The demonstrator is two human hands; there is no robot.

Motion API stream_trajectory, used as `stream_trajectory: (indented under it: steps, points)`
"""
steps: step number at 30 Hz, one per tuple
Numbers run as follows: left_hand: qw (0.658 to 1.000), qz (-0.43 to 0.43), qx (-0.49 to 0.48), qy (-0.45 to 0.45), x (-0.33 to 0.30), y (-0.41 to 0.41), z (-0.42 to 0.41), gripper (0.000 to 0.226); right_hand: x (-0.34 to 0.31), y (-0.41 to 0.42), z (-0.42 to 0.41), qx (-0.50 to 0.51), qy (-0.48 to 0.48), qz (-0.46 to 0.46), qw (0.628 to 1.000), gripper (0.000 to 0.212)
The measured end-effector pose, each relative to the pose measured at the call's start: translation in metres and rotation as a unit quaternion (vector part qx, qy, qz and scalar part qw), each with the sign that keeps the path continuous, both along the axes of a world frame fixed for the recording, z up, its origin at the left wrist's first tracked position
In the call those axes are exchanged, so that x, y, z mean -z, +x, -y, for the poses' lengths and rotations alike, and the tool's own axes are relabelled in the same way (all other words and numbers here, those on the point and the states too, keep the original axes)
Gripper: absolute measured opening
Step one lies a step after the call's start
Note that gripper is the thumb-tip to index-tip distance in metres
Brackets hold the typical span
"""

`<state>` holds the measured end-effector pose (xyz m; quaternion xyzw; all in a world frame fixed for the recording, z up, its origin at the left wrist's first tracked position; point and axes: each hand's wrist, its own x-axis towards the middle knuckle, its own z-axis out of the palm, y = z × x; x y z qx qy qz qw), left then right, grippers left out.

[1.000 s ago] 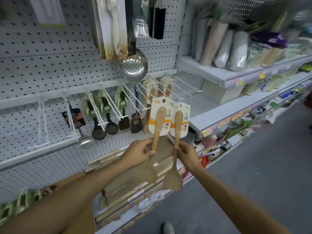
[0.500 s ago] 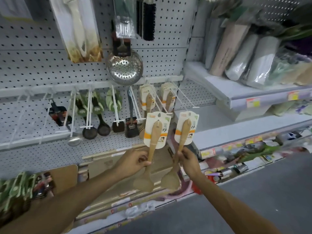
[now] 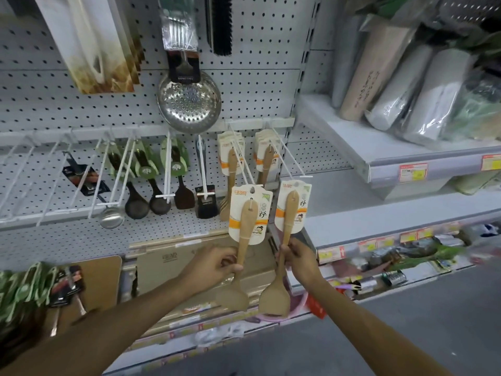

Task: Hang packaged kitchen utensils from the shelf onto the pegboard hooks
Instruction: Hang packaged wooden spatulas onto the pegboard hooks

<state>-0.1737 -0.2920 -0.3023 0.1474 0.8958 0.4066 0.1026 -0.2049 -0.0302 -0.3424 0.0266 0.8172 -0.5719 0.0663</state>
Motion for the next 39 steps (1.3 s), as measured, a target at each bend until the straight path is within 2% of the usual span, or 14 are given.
stream_trajectory:
  steps: [3, 10, 12, 15, 17, 21, 24, 31, 33, 35, 37, 39]
  points:
    - [1.0, 0.003, -0.006, 0.01, 0.002, -0.002, -0.001, 0.006, 0.005, -0.011, -0.001, -0.004, 0.012, -0.007, 1.0, 0.035]
    - [1.0, 0.013, -0.014, 0.023, 0.008, -0.002, -0.001, 0.008, 0.012, -0.052, -0.005, -0.024, 0.028, 0.006, 0.999, 0.013]
    - [0.999, 0.016, -0.019, 0.025, 0.008, -0.003, -0.001, 0.01, 0.026, -0.074, -0.01, -0.035, 0.039, 0.008, 0.999, 0.017]
    - [0.999, 0.017, -0.027, 0.023, 0.008, -0.006, 0.002, 0.009, 0.011, -0.094, -0.007, -0.033, 0.021, 0.011, 0.999, 0.026]
    - [0.999, 0.013, -0.036, 0.017, 0.008, -0.008, 0.006, 0.01, -0.004, -0.106, 0.0, -0.021, 0.003, 0.016, 1.0, 0.022]
    - [0.998, 0.009, -0.054, 0.004, 0.009, -0.008, 0.01, 0.01, -0.026, -0.134, 0.014, 0.003, 0.042, 0.04, 0.998, 0.018]
    - [0.998, 0.005, -0.064, -0.013, 0.009, -0.006, 0.013, 0.019, -0.029, -0.148, 0.02, 0.015, 0.004, 0.043, 0.999, 0.016]
    - [0.998, 0.005, -0.061, -0.026, 0.013, -0.005, 0.02, 0.04, -0.033, -0.146, 0.027, 0.001, 0.096, 0.001, 0.995, 0.019]
    - [0.998, 0.011, -0.055, -0.03, 0.014, -0.006, 0.018, 0.032, -0.022, -0.143, 0.027, -0.021, 0.174, -0.02, 0.984, 0.017]
    - [0.998, 0.014, -0.055, -0.034, 0.017, -0.007, 0.016, 0.019, -0.013, -0.131, 0.027, -0.072, 0.204, -0.021, 0.976, 0.021]
    - [0.998, 0.013, -0.054, -0.032, 0.02, -0.007, 0.012, 0.016, -0.011, -0.114, 0.027, -0.134, 0.198, -0.028, 0.971, 0.038]
    - [0.998, 0.015, -0.051, -0.027, 0.022, -0.006, 0.007, 0.014, -0.009, -0.093, 0.029, -0.192, 0.144, -0.012, 0.971, 0.043]
